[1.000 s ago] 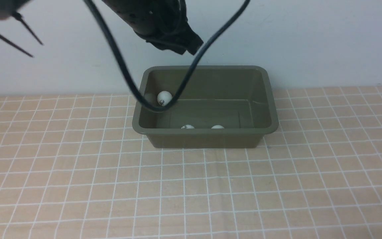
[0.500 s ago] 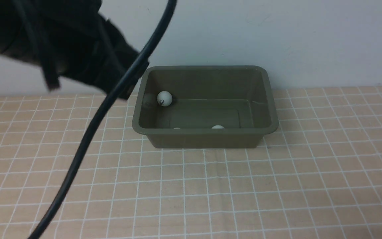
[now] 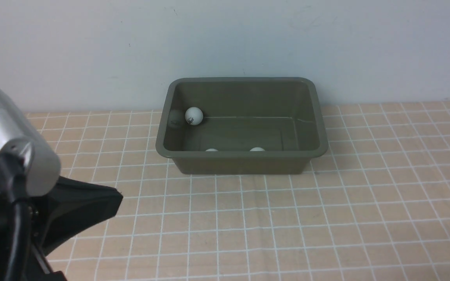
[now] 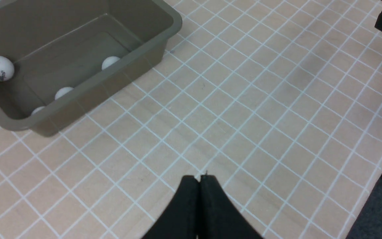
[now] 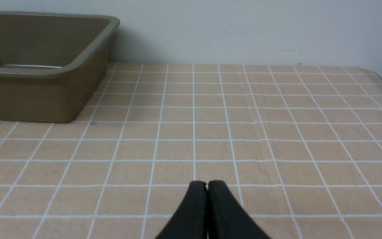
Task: Put the table tennis balls into the box on the light coffee tablecloth.
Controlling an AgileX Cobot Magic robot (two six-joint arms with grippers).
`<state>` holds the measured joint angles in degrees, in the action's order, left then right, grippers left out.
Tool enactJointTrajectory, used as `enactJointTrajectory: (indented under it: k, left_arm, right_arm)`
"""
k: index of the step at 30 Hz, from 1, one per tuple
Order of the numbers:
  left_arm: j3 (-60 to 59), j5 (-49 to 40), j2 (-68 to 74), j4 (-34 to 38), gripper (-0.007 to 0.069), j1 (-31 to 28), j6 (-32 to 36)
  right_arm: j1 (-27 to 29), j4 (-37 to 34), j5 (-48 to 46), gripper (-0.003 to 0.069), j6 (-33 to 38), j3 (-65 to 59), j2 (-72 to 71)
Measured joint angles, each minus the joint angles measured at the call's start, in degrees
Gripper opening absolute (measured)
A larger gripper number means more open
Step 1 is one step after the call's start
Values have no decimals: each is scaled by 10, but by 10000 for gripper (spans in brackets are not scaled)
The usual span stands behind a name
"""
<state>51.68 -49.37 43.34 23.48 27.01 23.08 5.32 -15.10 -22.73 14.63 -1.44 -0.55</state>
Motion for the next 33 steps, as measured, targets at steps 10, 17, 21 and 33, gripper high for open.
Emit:
enactJointTrajectory:
  k: [10,17,21,33]
  left_arm:
    - [-2,20,-28,-154,-69,-132,-54]
    - [-78,35,-100,-165,-69,-292,-84]
    - [-174,86,-169,-177,-69,-300,-84]
    - [-461,219,-368,-174,-69,-301,-122]
  right_arm:
    - [0,0,0,-16,0,0,0]
    - [0,0,0,-16,0,0,0]
    - [0,0,0,-16,0,0,0]
    - [0,0,0,-16,0,0,0]
